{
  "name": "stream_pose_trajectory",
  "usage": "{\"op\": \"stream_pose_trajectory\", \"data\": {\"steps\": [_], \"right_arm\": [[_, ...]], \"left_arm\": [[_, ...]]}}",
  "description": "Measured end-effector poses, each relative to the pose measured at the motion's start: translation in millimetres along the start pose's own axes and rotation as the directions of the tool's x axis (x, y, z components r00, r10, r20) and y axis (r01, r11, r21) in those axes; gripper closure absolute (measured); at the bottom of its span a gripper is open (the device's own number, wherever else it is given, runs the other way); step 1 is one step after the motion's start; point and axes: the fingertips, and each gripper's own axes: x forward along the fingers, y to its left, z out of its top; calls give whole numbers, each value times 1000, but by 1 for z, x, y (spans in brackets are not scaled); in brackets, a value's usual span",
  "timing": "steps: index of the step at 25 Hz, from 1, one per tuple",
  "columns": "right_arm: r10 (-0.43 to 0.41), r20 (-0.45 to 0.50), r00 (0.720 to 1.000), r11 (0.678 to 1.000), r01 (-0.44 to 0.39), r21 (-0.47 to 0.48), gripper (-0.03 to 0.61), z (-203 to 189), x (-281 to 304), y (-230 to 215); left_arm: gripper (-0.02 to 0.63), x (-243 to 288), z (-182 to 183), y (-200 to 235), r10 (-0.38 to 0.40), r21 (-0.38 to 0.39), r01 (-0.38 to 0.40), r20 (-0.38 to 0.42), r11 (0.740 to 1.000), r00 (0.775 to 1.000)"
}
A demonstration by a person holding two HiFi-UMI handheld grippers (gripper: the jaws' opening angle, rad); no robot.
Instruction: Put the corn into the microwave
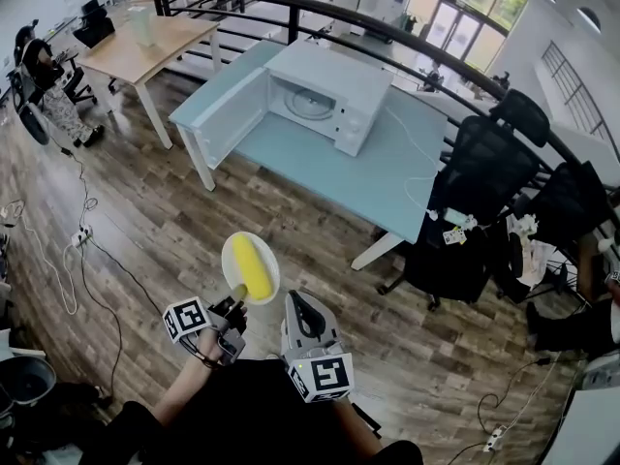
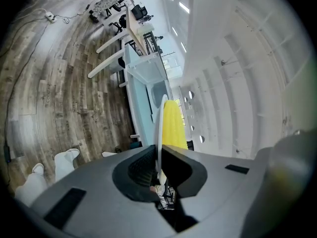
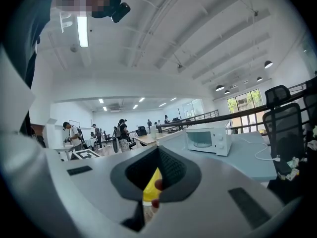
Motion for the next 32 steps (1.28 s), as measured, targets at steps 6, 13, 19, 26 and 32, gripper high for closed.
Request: {"op": "stream_pose_trajectory", "data": {"steps": [6,13,19,26,32], "right_arm": [[21,-10,1000,1000,-21,-7,569,6,31,-23],[55,-13,998,998,-55,-15,569,24,75,-59],[81,-22,996,997,-81,-13,569,33,111,-96],[93,-17,995,995,-94,-17,569,42,146,-136],[106,-26,994,994,-106,-9,569,40,163,-157]], "left_arm": [[591,30,19,-12,-2,8,2,6,1000,1000],[591,75,45,-26,3,-14,-3,31,1000,1000],[591,115,67,-36,2,-31,0,54,1000,999],[591,161,93,-45,-5,-33,7,76,999,997],[591,189,105,-55,-1,-30,3,81,1000,997]]}}
